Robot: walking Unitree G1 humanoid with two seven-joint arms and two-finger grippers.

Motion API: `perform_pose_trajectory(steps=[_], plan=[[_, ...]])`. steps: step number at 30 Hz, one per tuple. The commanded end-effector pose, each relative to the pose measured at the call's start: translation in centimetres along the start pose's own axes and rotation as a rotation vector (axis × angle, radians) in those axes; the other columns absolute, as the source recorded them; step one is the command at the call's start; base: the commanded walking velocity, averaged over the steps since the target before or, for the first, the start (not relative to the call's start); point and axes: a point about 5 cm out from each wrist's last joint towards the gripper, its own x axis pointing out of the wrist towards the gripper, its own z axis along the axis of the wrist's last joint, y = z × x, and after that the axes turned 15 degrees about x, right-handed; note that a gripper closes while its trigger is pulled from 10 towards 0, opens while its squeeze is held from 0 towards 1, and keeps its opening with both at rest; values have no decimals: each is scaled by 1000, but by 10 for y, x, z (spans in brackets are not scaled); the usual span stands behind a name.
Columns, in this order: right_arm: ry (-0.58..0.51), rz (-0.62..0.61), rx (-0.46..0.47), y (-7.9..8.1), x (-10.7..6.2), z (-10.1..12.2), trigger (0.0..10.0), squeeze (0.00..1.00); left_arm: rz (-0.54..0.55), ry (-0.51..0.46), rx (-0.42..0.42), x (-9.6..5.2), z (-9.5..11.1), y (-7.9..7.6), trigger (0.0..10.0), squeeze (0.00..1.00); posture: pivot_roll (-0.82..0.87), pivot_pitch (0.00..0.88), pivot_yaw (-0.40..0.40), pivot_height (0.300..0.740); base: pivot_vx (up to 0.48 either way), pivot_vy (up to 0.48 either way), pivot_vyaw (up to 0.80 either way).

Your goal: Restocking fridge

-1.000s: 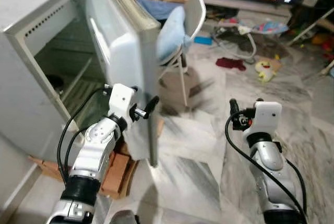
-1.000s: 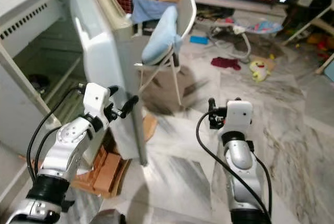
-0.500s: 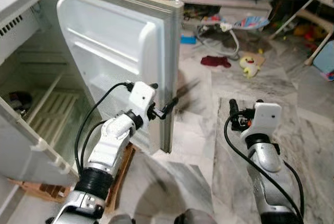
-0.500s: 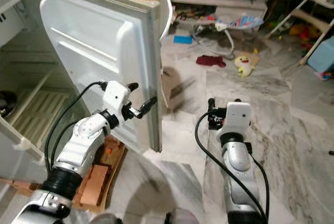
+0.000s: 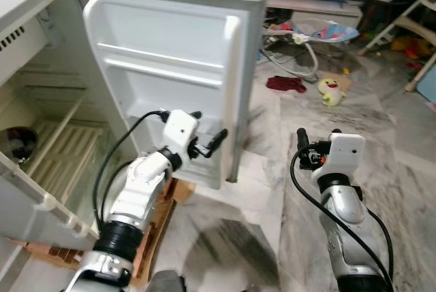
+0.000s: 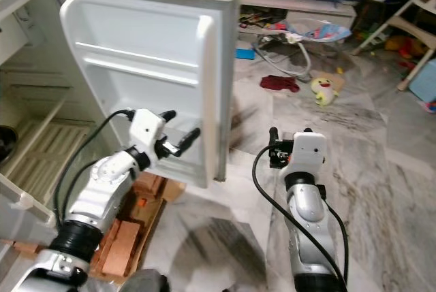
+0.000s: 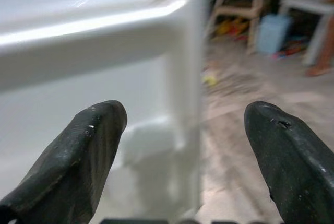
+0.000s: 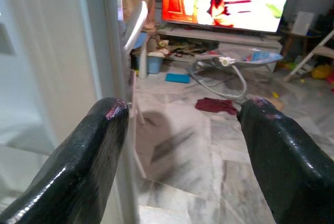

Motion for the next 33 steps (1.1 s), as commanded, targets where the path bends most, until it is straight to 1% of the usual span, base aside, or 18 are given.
perform_pose_trajectory(steps=[1,2,3,4,5,6,8,10,12,15,17,18,23,24,25,27,28,33], plan=[[1,-69,-12,-16,-3,1,10000,0,4,-1,-17,-5,-1,-2,10000,0,-37,52,-28,740,431,0,0],[1,-69,-12,-16,-3,1,10000,0,4,-1,-17,-5,-1,-2,10000,0,-37,52,-28,740,431,0,0],[5,-81,-6,-17,-4,0,10000,0,18,9,-25,-9,-4,0,10000,0,-38,52,-28,740,435,0,0],[6,-79,-2,-18,-4,0,10000,0,32,20,-35,-15,-7,1,10000,0,-39,52,-27,740,431,0,0],[2,-72,5,-20,-6,0,10000,0,61,42,-59,-26,-13,1,10000,0,-41,52,-28,740,431,0,0],[2,-72,5,-20,-6,0,10000,0,61,42,-59,-26,-13,1,10000,0,-41,52,-28,740,431,0,0],[11,-75,-17,-20,-6,0,10000,0,89,60,-119,-41,-19,-3,10000,0,-41,50,-32,740,364,-304,0],[13,-77,-22,-21,-7,-1,10000,0,93,63,-124,-43,-19,-3,10000,0,-37,50,-35,740,334,-341,0],[25,-87,-44,-22,-5,-2,10000,0,94,74,-113,-49,-22,-6,10000,0,-26,51,-44,740,124,-369,0],[35,-81,-57,-19,-3,-3,10000,0,99,75,-115,-50,-21,-7,10000,0,-24,52,-48,740,0,-430,0],[28,-58,-80,-12,2,-1,10000,0,103,75,-108,-50,-19,-8,10000,0,-22,52,-50,740,120,-416,0],[18,-23,-89,-8,4,1,10000,0,103,74,-106,-49,-18,-9,10000,0,-22,52,-50,740,259,-401,0],[-23,9,-108,-2,7,6,10000,0,88,62,-92,-44,-13,-10,10000,0,-22,50,-49,740,289,-379,0],[-35,40,-150,2,7,8,10000,0,85,59,-84,-43,-12,-9,10000,0,-24,50,-45,740,322,-349,0],[-32,41,-160,2,7,8,10000,0,84,59,-79,-42,-11,-8,10000,0,-24,50,-45,740,326,-349,0],[8,74,-73,3,5,4,10000,0,82,62,-70,-42,-11,-6,10000,0,-24,50,-44,740,326,-349,0],[-1,55,-46,0,4,5,10000,0,85,65,-67,-42,-11,-5,10000,0,-22,51,-42,740,330,-345,0],[-20,45,-49,-1,5,8,10000,0,96,66,-50,-42,-10,0,10000,0,-17,62,-41,740,337,-338,0]])
